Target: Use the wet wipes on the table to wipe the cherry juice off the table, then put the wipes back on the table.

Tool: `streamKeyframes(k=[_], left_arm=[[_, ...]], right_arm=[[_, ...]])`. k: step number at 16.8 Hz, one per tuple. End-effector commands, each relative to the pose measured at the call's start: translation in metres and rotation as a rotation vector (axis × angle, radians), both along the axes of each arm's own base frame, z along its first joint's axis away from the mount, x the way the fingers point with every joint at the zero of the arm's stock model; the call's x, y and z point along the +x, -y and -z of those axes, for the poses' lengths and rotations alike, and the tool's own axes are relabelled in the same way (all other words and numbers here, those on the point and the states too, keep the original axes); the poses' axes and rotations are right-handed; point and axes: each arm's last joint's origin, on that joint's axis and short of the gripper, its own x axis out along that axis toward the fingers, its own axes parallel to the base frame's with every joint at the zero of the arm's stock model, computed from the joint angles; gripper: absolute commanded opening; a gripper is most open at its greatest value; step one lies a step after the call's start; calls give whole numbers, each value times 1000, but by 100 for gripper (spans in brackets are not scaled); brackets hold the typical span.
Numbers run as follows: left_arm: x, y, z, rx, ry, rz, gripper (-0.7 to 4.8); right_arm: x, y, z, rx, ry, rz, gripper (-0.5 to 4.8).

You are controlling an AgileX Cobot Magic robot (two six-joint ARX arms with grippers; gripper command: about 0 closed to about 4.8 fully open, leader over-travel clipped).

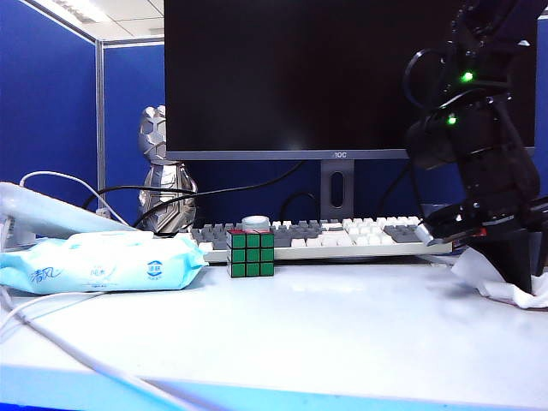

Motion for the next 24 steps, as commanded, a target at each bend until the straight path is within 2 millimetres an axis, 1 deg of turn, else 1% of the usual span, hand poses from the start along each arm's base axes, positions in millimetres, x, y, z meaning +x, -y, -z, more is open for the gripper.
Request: streamKeyframes(k=[1,3,5,9,10,11,12,13,15,16,18,21,23,24], left_arm=[[0,0,1,1,-11,-5,23],[0,0,1,1,-11,-5,23],[0,0,1,1,-11,-5,23],[0,0,1,1,-11,-5,23],[0,0,1,1,-11,-5,23],[0,0,1,1,-11,-5,23],[0,0,1,1,-11,-5,23],[0,0,1,1,-11,-5,23],[0,0,1,1,-11,-5,23],[0,0,1,1,-11,-5,23],[0,0,1,1,-11,-5,23],[0,0,1,1,-11,-5,23],[0,0,1,1,-11,-5,23],[0,0,1,1,-11,-5,23]], right_arm=[[-4,1,-2,39,0,2,122],[-7,1,-15,47,35,1,122],[-12,3,-33,54,83,0,121],[-28,6,-77,82,210,-1,114],[-34,7,-88,89,239,0,93],[-41,9,-102,97,277,0,45],[-53,12,-122,110,336,-2,-5],[-67,15,-141,124,393,-3,-5],[-92,20,-171,150,497,-5,-5],[-108,24,-187,167,563,-8,-5],[-156,34,-227,208,756,-16,-5],[-204,45,-256,248,944,-20,-5],[-247,54,-275,286,1114,-19,-5],[-264,58,-280,299,1176,-20,-5]])
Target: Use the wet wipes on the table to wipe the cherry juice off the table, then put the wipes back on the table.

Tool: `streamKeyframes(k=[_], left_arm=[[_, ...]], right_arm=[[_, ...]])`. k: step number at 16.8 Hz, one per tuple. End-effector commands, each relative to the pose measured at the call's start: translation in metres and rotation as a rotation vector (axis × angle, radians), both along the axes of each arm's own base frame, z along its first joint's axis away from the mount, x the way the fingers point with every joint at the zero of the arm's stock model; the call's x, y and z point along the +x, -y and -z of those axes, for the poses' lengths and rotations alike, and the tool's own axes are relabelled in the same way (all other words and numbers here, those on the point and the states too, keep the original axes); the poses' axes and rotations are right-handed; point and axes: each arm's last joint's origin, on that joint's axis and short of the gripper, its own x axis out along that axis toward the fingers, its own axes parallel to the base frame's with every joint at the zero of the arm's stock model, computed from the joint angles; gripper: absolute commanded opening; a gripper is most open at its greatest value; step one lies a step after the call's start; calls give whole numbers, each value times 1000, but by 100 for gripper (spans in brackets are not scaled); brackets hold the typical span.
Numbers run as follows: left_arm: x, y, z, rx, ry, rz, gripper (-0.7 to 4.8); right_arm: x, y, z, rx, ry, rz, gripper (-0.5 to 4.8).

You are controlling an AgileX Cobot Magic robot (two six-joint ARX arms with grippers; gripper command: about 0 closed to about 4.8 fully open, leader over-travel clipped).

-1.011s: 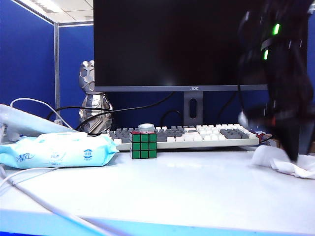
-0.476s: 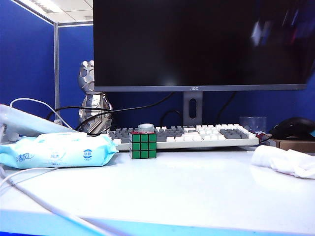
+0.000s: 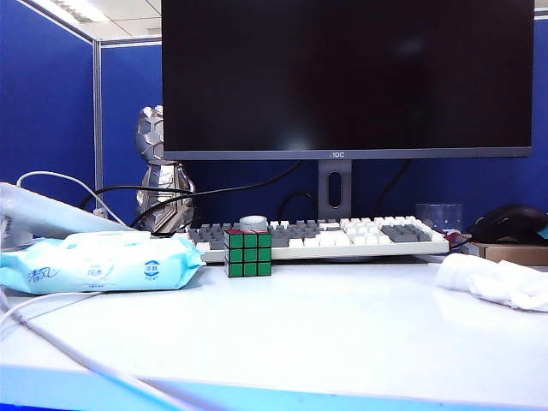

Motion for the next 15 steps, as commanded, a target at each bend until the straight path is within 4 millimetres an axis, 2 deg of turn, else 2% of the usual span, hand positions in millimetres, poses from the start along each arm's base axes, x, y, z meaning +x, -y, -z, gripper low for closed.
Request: streamKeyframes(k=[1,3,4,5,7,10,12,13,15], left_arm=[[0,0,1,1,-11,-5,23],[0,0,1,1,-11,-5,23],[0,0,1,1,-11,-5,23],[0,0,1,1,-11,-5,23],[0,0,1,1,-11,-5,23],[0,0,1,1,-11,-5,23],[0,0,1,1,-11,-5,23],[0,0,1,1,-11,-5,23],[0,0,1,1,-11,-5,23]], right_arm=[[-38,8,-15,39,168,-1,-5],[-75,16,-20,65,290,1,-5],[-84,18,-21,71,320,2,-5],[-92,20,-18,79,358,5,-5],[-93,21,0,125,441,15,-5],[-79,16,64,213,560,-37,-5],[-64,11,119,205,467,-62,-5],[-58,10,140,213,439,-92,-5],[-50,8,167,238,505,-143,-5]])
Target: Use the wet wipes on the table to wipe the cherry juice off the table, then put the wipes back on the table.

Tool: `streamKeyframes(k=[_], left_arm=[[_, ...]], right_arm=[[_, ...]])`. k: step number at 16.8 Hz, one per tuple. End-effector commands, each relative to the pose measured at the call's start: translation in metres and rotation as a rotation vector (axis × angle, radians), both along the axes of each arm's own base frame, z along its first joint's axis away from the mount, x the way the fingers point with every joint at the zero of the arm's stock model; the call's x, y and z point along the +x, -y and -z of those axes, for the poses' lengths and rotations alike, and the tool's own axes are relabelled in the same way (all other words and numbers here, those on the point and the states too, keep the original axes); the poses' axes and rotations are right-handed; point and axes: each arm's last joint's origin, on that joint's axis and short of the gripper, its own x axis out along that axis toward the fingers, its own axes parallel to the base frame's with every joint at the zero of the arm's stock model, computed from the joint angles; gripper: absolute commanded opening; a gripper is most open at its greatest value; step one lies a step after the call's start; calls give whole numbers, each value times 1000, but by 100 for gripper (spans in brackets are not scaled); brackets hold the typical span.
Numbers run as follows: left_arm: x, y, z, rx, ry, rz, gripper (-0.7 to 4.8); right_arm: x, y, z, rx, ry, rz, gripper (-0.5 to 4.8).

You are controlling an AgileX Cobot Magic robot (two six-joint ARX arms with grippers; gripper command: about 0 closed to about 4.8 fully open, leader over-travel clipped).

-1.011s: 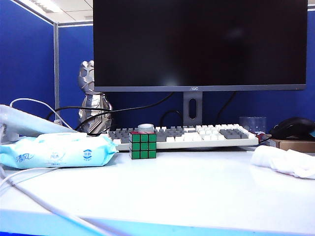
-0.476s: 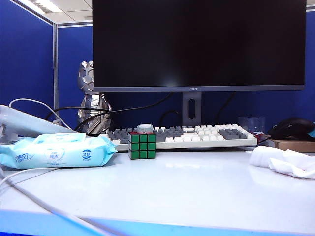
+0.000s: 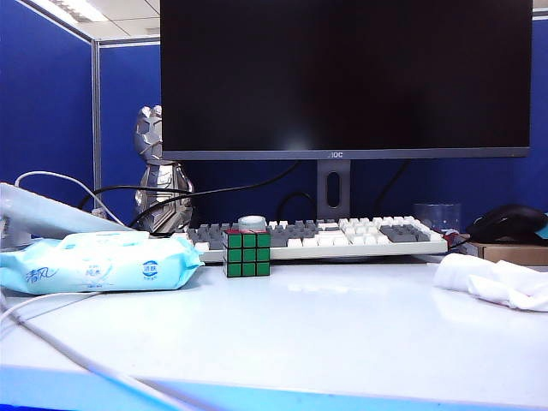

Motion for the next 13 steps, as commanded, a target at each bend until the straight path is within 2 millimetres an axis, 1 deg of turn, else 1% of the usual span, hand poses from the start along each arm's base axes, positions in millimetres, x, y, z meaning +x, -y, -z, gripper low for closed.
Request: streamKeyframes(k=[1,2,3,5,7,8,9,11,13], left_arm=[[0,0,1,1,-11,-5,23],[0,0,1,1,-11,-4,23],[0,0,1,1,-11,-5,23],[0,0,1,1,-11,-3,23],[0,0,1,1,-11,-5,23],[0,0,1,1,-11,-4,23],[0,0,1,1,-11,-5,23],[0,0,1,1,-11,-5,23],[0,0,1,1,-11,-4,23]], right_arm=[[8,-1,23,45,209,-61,-5],[11,1,37,46,259,-36,-5],[12,3,47,44,272,-12,-5],[16,5,61,40,266,14,-5],[18,5,67,39,256,21,-5],[20,5,74,39,239,17,-5],[23,5,83,38,213,18,-5],[29,4,112,63,97,23,-5],[30,5,130,101,-15,35,-5]])
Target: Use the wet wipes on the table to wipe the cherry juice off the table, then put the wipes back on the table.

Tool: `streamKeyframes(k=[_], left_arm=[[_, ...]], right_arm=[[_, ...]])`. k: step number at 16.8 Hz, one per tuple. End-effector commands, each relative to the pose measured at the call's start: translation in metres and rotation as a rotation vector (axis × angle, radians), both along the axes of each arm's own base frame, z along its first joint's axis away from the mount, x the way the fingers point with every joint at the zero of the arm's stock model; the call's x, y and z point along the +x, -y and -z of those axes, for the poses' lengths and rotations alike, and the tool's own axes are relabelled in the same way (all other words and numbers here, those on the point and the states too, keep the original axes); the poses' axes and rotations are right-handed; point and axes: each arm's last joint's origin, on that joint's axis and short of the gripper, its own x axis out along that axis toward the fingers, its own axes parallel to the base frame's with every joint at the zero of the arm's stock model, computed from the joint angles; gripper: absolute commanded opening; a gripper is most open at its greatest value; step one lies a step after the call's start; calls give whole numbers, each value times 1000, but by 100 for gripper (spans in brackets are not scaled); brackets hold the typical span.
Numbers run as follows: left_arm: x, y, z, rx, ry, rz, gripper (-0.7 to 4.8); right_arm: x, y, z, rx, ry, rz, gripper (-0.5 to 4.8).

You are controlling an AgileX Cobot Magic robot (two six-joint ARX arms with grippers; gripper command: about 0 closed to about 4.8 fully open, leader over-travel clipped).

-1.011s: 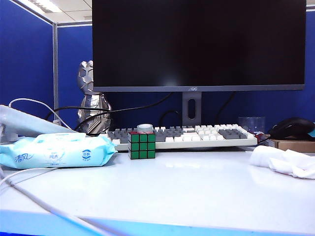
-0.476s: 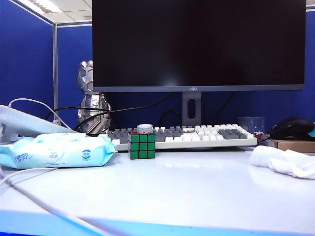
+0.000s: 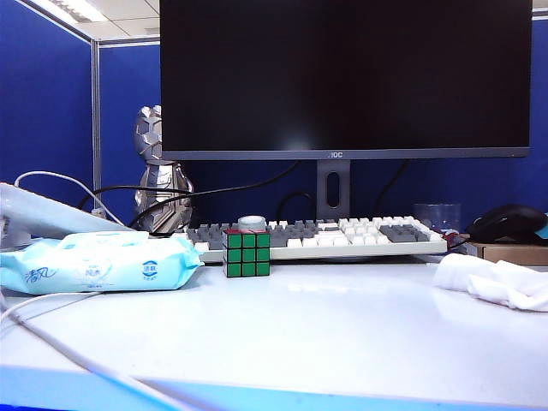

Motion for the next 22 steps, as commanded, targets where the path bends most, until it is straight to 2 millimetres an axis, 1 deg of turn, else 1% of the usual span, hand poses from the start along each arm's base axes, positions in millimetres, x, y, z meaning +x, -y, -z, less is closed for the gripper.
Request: streamKeyframes(k=[1,4,6,22], left_arm=[[0,0,1,1,-11,-4,23],[0,0,1,1,-11,-4,23],[0,0,1,1,-11,-4,23],[0,0,1,1,-11,-4,23]], right_arm=[[0,0,13,44,-85,9,-5],[0,1,13,39,-91,48,-5],[1,3,13,31,-91,106,-5],[1,3,13,36,-91,107,-5]])
